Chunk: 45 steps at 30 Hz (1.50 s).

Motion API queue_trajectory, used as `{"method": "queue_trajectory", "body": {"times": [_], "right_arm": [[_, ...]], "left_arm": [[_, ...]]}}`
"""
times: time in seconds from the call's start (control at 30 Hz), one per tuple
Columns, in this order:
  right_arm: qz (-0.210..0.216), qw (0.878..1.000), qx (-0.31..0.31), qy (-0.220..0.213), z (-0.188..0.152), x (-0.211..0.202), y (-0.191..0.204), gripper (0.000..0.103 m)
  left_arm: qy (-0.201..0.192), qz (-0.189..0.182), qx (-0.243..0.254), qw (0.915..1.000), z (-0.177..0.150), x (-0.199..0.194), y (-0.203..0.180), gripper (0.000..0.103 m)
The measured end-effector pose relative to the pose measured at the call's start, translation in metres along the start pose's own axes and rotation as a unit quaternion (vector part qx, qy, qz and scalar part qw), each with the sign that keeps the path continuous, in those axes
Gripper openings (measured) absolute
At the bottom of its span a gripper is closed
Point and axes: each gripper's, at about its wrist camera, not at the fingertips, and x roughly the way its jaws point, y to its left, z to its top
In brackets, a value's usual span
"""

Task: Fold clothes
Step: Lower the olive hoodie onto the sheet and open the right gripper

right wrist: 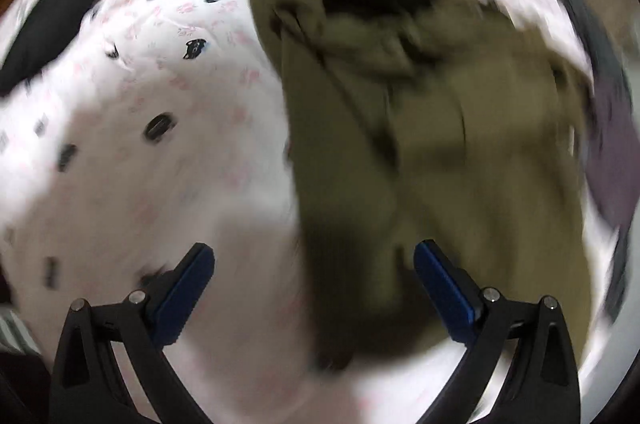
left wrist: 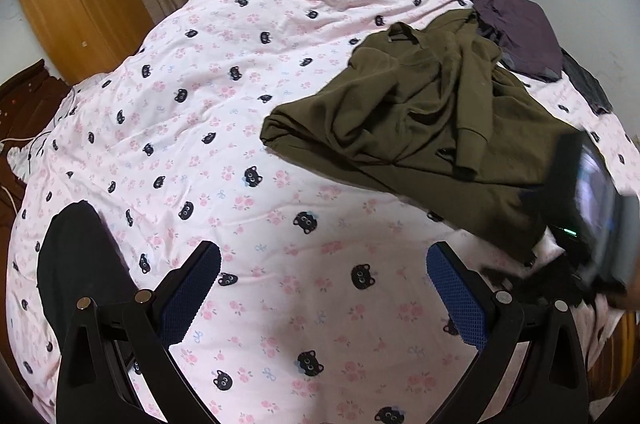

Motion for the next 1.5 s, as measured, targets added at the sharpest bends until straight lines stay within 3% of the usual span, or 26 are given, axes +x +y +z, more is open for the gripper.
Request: {"method": "queue_trajectory", "body": {"times": [0.17, 0.3, 0.4, 0.47, 0.8, 1.17, 1.23, 1.3, 1.33, 1.4, 1.5], "right_arm": [[0.043, 0.991, 0.128, -0.001, -0.048, -0.012, -0.013, 0.101], [0.078, 0.97, 0.227, -0.03, -0.053, -0.01, -0.042, 0.097], [0.116, 0.948, 0.292, -0.042, -0.051, -0.003, -0.069, 0.058], [0.128, 0.941, 0.311, -0.046, -0.05, -0.002, -0.079, 0.057], [0.142, 0.929, 0.333, -0.081, -0.057, -0.033, -0.094, 0.058], [0.157, 0.923, 0.345, -0.063, -0.056, -0.002, -0.106, 0.057], [0.172, 0.919, 0.348, -0.068, -0.055, 0.002, -0.106, 0.049], [0.185, 0.922, 0.333, -0.071, -0.048, 0.004, -0.101, 0.027], [0.189, 0.923, 0.329, -0.069, -0.045, 0.005, -0.099, 0.022], [0.195, 0.924, 0.323, -0.063, -0.038, 0.01, -0.093, 0.003], [0.209, 0.925, 0.314, -0.046, -0.032, 0.02, -0.086, 0.003]], "left_arm": [[0.006, -0.016, 0.017, 0.9997, -0.006, -0.002, -0.016, 0.102], [0.008, -0.029, 0.034, 0.999, -0.007, -0.004, -0.032, 0.102], [0.0, -0.041, 0.045, 0.9981, -0.005, -0.01, -0.044, 0.102], [-0.005, -0.046, 0.05, 0.9977, -0.003, -0.013, -0.049, 0.102], [-0.013, -0.054, 0.051, 0.9972, -0.001, -0.018, -0.052, 0.102], [-0.013, -0.052, 0.048, 0.9974, -0.003, -0.019, -0.051, 0.102], [-0.011, -0.052, 0.046, 0.9975, -0.004, -0.019, -0.051, 0.102], [-0.01, -0.054, 0.045, 0.9975, -0.005, -0.019, -0.052, 0.102], [-0.009, -0.055, 0.044, 0.9974, -0.005, -0.019, -0.052, 0.102], [-0.009, -0.056, 0.045, 0.9973, -0.006, -0.02, -0.054, 0.102], [-0.012, -0.058, 0.047, 0.9972, -0.006, -0.022, -0.054, 0.102]]}}
